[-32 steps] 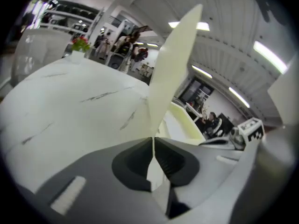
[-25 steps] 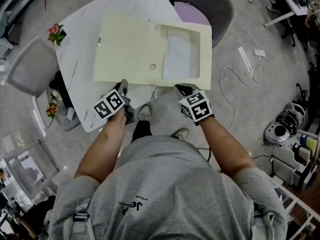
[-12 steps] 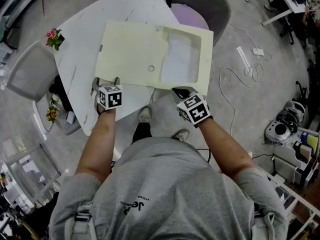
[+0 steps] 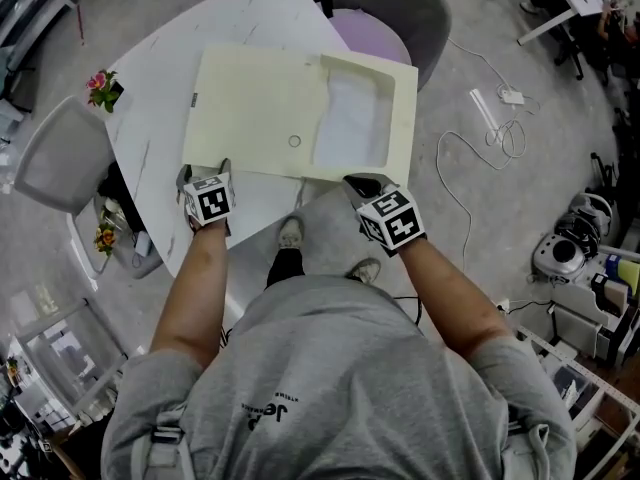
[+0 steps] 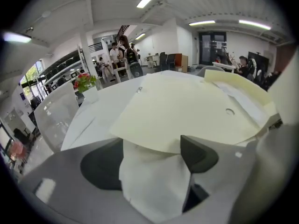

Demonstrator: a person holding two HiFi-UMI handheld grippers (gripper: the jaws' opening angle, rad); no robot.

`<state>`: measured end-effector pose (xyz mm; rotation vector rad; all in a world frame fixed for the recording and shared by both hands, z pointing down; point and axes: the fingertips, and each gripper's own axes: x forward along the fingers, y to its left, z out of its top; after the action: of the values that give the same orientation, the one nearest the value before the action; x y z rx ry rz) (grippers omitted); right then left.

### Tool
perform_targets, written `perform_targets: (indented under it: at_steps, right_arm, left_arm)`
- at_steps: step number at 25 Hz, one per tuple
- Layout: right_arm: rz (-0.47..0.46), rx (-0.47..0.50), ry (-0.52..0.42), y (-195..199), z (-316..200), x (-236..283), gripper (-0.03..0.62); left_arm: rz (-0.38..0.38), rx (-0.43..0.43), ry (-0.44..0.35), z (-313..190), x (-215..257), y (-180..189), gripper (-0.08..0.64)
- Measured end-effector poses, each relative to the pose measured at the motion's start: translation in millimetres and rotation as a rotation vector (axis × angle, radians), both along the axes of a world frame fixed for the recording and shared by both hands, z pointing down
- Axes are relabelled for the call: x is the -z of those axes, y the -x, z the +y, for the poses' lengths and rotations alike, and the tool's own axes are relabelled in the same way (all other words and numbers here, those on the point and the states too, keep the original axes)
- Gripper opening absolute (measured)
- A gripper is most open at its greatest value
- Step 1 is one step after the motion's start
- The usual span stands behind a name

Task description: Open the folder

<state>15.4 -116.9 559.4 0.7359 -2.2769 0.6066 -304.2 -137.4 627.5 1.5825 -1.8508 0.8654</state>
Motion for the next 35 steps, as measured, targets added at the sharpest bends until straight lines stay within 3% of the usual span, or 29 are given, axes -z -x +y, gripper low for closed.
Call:
perform_targets:
  at_steps: [3,8,13,18,26,35]
  right_arm:
    - [-0.087,-0.053,-0.014,-7.6,-7.8,18.4,0.003]
    - [-0.304,-0.212,-0.119,-45.3,-41.7,86.2,0.003]
    - [-0.407,-0.369,-0.231,-101.8,-75.5,143.1,0.003]
    - [-0.391,-0.444,-0.259,-128.6,-83.8,156.1,0.003]
    - [-0.313,-0.429,-0.217,-126.0,-81.2,146.3,0.003]
    - [-0.282,-0.407,-0.200,-119.3,-86.5,140.2,0.003]
  left_arm:
    - [0.020,0.033,0.013,-0.3,-1.7,1.3,0.434]
    - [-0.007,0.006,0.012,-5.6,-1.5,4.0,0.433]
    - [0.043,0.096,0.045,3.4,-6.8,15.8,0.430]
    - [0.151,0.168,0.110,8.5,-15.6,13.8,0.413]
    - [0.169,0.136,0.244,2.9,-15.2,2.9,0.328]
    - [0.176,0.124,0.267,1.9,-16.5,3.6,0.328]
